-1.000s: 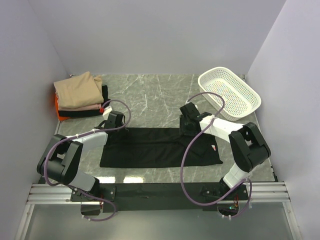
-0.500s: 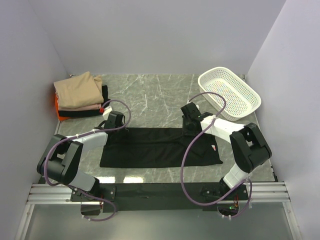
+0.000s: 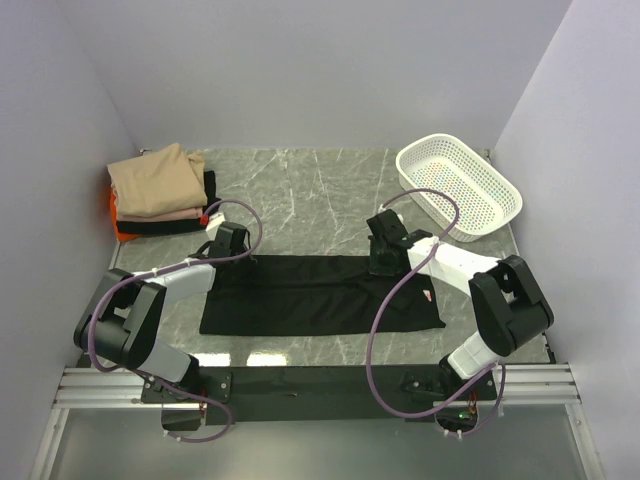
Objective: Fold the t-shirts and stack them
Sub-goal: Fold the tshirt
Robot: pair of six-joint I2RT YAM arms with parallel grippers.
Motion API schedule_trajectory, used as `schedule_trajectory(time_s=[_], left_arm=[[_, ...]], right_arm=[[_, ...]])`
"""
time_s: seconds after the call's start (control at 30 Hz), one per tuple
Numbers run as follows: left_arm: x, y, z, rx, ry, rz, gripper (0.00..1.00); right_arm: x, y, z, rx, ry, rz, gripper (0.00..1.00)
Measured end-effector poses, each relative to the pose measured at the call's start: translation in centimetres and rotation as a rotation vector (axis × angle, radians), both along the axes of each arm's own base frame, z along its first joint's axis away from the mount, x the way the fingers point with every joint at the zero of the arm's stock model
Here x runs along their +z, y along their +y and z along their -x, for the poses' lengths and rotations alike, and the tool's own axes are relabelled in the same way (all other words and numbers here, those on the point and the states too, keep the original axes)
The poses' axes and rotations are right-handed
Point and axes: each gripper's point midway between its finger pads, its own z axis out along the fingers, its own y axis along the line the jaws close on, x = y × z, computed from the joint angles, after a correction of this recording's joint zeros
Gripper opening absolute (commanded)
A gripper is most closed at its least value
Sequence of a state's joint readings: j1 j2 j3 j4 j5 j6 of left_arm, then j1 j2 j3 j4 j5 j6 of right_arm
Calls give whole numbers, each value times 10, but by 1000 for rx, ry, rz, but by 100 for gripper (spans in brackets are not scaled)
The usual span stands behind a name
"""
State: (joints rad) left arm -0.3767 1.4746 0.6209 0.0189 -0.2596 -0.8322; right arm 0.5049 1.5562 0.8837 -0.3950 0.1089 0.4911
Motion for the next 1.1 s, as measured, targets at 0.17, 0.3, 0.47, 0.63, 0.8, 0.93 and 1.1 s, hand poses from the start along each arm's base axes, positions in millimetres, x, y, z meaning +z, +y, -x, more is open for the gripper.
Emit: schedule_trajectory(time_s=[0.17, 0.3, 0.47, 0.63, 0.8, 0.93, 1.1], left_arm=[[0, 0, 0, 0, 1, -1, 32], [0, 1, 1, 0, -2, 0, 32], [0, 1, 1, 0, -3, 0, 32], [0, 1, 1, -2, -4, -2, 32], [-1, 1, 1, -3, -4, -2, 32], [0, 1, 1, -3, -4, -2, 32], [-1, 0, -1, -3, -8, 0, 32]], right_arm=[[-4, 2, 5, 5, 16, -15, 0], [-4, 0, 8, 5, 20, -16, 0], [13, 2, 17, 15, -9, -36, 0], [31, 13, 30, 50, -43, -72, 0], [20, 18, 51, 77, 7, -60, 0], [13, 20, 71, 93, 54, -45, 0], [23, 29, 84, 110, 50, -67, 10]])
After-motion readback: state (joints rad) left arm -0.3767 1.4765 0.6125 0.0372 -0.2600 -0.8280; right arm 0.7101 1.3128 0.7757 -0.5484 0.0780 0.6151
